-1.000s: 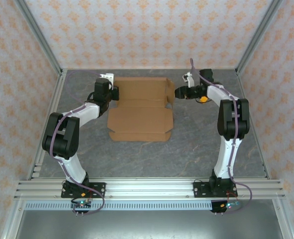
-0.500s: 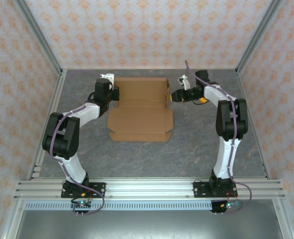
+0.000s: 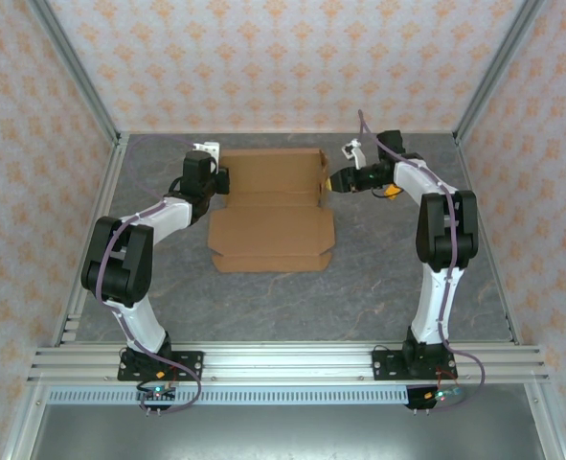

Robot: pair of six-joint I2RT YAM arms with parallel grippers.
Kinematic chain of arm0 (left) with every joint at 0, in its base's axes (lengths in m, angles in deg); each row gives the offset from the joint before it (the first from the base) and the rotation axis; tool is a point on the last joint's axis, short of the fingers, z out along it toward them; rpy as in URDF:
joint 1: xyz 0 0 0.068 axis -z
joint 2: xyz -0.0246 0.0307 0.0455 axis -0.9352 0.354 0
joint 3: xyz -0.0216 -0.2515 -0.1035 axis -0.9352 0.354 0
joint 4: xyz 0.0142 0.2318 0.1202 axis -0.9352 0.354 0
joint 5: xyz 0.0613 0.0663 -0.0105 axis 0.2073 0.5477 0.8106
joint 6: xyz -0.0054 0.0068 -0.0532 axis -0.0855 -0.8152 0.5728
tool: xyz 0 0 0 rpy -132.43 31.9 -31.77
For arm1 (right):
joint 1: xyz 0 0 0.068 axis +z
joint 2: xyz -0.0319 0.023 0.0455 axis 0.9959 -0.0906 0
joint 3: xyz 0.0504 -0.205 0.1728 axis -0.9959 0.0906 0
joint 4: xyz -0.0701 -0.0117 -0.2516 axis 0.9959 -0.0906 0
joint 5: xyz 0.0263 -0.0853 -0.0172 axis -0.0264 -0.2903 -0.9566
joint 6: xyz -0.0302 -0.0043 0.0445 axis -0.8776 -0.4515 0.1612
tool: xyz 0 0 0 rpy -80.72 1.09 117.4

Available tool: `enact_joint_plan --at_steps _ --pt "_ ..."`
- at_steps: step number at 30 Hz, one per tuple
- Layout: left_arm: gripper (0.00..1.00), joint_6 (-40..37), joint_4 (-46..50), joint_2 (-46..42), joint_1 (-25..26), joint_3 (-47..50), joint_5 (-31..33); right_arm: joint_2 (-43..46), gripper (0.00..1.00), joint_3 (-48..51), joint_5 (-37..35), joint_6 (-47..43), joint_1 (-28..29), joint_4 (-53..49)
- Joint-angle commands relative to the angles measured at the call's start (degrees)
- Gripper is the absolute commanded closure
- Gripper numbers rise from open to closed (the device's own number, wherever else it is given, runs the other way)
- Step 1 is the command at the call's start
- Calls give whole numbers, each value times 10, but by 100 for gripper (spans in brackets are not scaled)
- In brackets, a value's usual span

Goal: Fold the paper box

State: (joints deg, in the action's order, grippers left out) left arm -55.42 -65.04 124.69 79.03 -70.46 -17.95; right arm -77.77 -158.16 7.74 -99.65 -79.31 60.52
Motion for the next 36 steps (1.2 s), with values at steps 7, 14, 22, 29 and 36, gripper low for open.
enact_joint_plan --at_steps 7,14,22,29,36 --pt "100 -3 0 -11 6 -21 4 -16 55 -46 16 -21 19 -1" --pt "100 -9 5 -12 6 -23 -1 -14 54 -35 -17 -34 19 49" --pt "100 -8 6 -10 6 -25 -5 -13 52 -26 -21 -80 19 82" --pt "100 -11 10 -11 6 -27 -4 -32 49 -48 17 -156 17 54" --pt "100 -10 10 -11 6 -27 -6 -49 46 -69 26 -183 20 40"
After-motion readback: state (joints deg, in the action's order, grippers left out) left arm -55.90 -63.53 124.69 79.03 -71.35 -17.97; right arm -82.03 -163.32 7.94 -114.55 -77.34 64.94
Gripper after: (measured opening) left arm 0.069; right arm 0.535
